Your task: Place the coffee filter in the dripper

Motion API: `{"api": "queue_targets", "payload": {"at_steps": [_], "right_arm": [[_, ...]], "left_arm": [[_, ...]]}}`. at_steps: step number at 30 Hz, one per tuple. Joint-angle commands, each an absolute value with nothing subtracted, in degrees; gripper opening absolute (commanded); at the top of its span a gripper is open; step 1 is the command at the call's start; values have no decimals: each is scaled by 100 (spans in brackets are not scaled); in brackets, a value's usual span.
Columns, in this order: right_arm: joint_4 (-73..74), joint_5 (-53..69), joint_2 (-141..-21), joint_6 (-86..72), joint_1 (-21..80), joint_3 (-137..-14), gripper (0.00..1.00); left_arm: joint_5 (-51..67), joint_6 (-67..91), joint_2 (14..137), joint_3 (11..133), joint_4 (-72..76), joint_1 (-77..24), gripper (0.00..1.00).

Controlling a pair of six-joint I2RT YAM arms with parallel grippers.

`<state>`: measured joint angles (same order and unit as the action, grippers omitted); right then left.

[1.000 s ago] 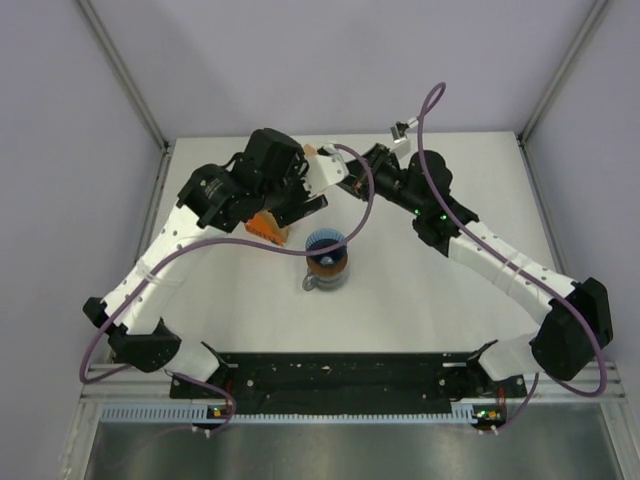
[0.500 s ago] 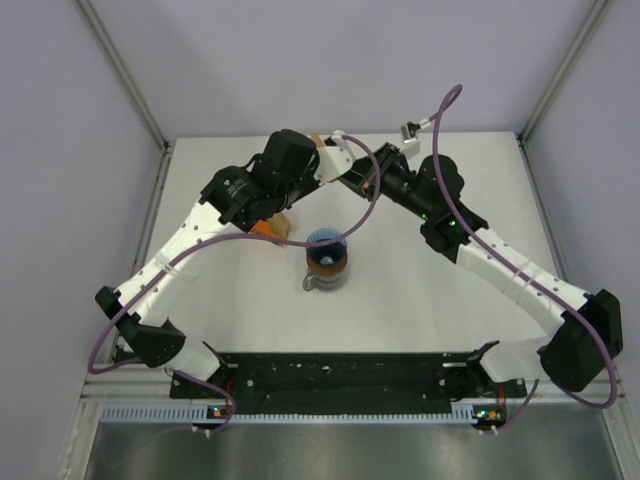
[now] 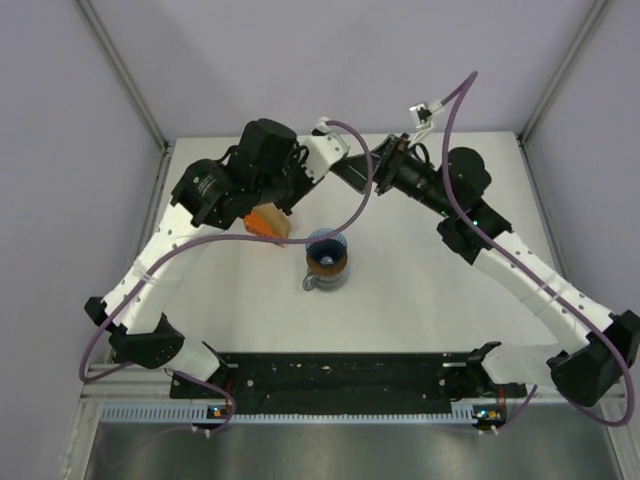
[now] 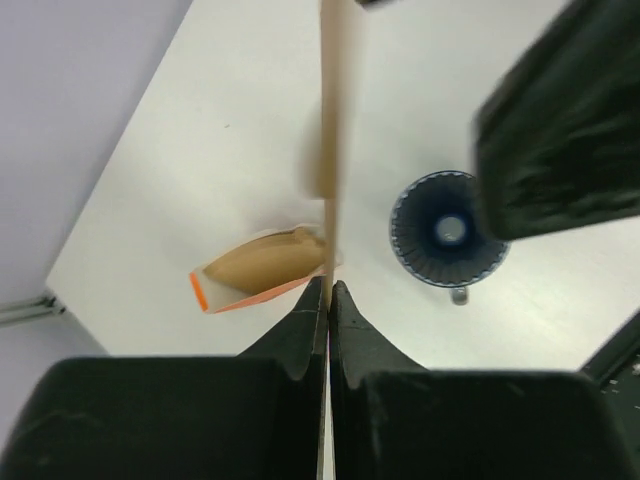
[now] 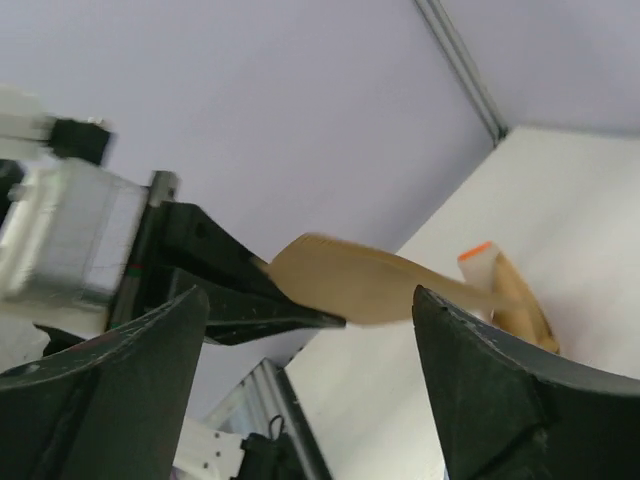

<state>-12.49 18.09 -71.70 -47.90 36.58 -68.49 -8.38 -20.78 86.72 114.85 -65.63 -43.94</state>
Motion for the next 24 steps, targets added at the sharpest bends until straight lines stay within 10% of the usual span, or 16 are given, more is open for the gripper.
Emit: {"api": "queue_targets", "payload": {"at_steps": [1, 6, 17, 24], "right_arm": [[-731, 2810, -6575, -2349, 3525, -7725, 88], [-519, 5191, -6592, -1365, 3261, -7708, 91], [-334, 5897, -7198, -1160, 3269, -8059, 87], [-615, 6529, -7514, -1292, 3568, -8305, 28]], "left_arm": [[587, -1530, 8297, 11953, -7066, -4307, 0], [1642, -1520, 8139, 12199, -7330, -4157, 0], [2320, -1547, 8016, 12243, -7541, -4157, 0], [2505, -1529, 8059, 12287, -7532, -4148, 0]]}}
